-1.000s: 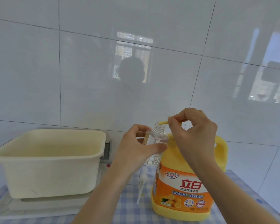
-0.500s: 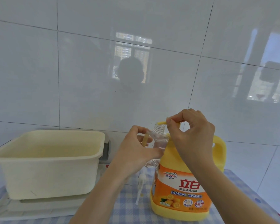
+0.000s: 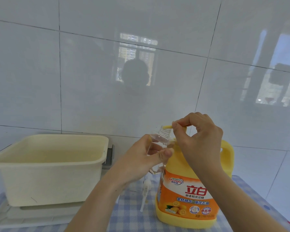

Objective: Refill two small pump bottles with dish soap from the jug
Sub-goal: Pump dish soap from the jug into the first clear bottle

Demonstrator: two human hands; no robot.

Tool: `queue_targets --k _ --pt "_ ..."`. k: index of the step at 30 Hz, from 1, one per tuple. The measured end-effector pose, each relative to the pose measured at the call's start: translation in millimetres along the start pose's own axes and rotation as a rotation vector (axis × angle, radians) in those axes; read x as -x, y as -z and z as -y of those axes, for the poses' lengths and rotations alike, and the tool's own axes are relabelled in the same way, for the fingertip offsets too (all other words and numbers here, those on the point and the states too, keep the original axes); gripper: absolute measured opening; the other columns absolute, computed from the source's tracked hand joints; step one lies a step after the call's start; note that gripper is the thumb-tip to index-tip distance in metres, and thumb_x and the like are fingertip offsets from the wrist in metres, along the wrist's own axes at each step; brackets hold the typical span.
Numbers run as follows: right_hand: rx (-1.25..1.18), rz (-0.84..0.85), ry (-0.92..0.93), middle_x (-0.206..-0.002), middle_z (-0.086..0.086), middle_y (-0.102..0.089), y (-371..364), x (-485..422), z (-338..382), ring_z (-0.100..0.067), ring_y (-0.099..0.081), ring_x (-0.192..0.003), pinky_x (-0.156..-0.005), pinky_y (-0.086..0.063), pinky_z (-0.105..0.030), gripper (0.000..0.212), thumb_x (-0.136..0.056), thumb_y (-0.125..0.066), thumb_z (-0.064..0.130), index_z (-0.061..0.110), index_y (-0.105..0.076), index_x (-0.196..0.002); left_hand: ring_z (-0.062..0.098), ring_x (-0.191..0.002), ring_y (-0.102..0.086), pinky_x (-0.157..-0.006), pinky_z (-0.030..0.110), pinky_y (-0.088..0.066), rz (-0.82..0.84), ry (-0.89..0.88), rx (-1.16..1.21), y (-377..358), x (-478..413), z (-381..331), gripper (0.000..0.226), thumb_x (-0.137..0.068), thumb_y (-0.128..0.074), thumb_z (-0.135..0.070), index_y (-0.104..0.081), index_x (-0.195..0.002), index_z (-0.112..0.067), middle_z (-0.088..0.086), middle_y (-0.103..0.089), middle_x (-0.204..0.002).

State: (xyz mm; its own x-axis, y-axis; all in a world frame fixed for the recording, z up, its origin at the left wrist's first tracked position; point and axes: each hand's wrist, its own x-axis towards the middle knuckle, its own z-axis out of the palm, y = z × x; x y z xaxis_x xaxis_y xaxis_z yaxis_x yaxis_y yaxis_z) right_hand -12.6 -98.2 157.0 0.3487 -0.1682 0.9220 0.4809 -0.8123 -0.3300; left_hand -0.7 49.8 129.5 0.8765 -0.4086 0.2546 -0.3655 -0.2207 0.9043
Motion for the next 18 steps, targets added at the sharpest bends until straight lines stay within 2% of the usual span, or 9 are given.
queue_targets --k 2,4,7,11,18 --pt "0.002 0.004 0.003 -0.065 0.004 -0.063 0.3 0.3 -0.1 -0.014 -0.054 -0.068 -0.067 -0.035 -0.011 0.015 -0.078 -0.067 0.019 0.012 -0.064 -0.065 0.01 -0.109 -0.063 -0.097 0.038 -0.051 0.072 0.026 0.071 3.8 2.8 0.2 0.055 -0.071 -0.059 -0.062 -0.054 -0.118 -0.034 -0.009 -0.07 -0.111" --pt "0.002 0.007 0.002 -0.065 0.004 -0.063 0.6 0.3 -0.6 -0.014 -0.054 -0.069 -0.067 -0.034 -0.011 0.015 -0.078 -0.068 0.017 0.012 -0.064 -0.065 0.018 -0.113 -0.063 -0.095 0.043 -0.054 0.107 0.061 0.149 10.4 3.8 0.3 0.049 -0.079 -0.064 -0.049 -0.057 -0.122 -0.028 -0.002 -0.068 -0.115" --pt "0.004 0.008 -0.004 -0.065 0.004 -0.063 -0.1 0.4 -1.0 -0.014 -0.054 -0.069 -0.068 -0.034 -0.01 0.015 -0.079 -0.071 0.014 0.012 -0.064 -0.065 0.019 -0.103 -0.064 -0.086 0.045 -0.058 0.041 0.068 0.208 17.4 3.4 2.3 0.033 -0.084 -0.071 -0.027 -0.062 -0.116 -0.023 0.003 -0.065 -0.103" --pt "0.002 0.002 -0.009 -0.066 0.004 -0.064 -1.3 1.1 -0.8 -0.015 -0.055 -0.07 -0.068 -0.035 -0.01 0.015 -0.079 -0.07 0.014 0.011 -0.064 -0.066 0.017 -0.099 -0.063 -0.09 0.051 -0.055 -0.096 0.072 0.147 17.1 -0.9 6.0 0.037 -0.078 -0.078 -0.028 -0.059 -0.109 -0.024 -0.006 -0.063 -0.099" --pt "-0.005 -0.005 -0.001 -0.066 0.003 -0.063 -1.5 1.6 -1.3 -0.015 -0.055 -0.069 -0.067 -0.036 -0.013 0.015 -0.079 -0.068 0.017 0.011 -0.064 -0.065 0.017 -0.098 -0.064 -0.09 0.051 -0.055 -0.111 0.07 0.145 12.0 -2.7 7.1 0.038 -0.077 -0.078 -0.031 -0.057 -0.109 -0.026 -0.007 -0.064 -0.1"
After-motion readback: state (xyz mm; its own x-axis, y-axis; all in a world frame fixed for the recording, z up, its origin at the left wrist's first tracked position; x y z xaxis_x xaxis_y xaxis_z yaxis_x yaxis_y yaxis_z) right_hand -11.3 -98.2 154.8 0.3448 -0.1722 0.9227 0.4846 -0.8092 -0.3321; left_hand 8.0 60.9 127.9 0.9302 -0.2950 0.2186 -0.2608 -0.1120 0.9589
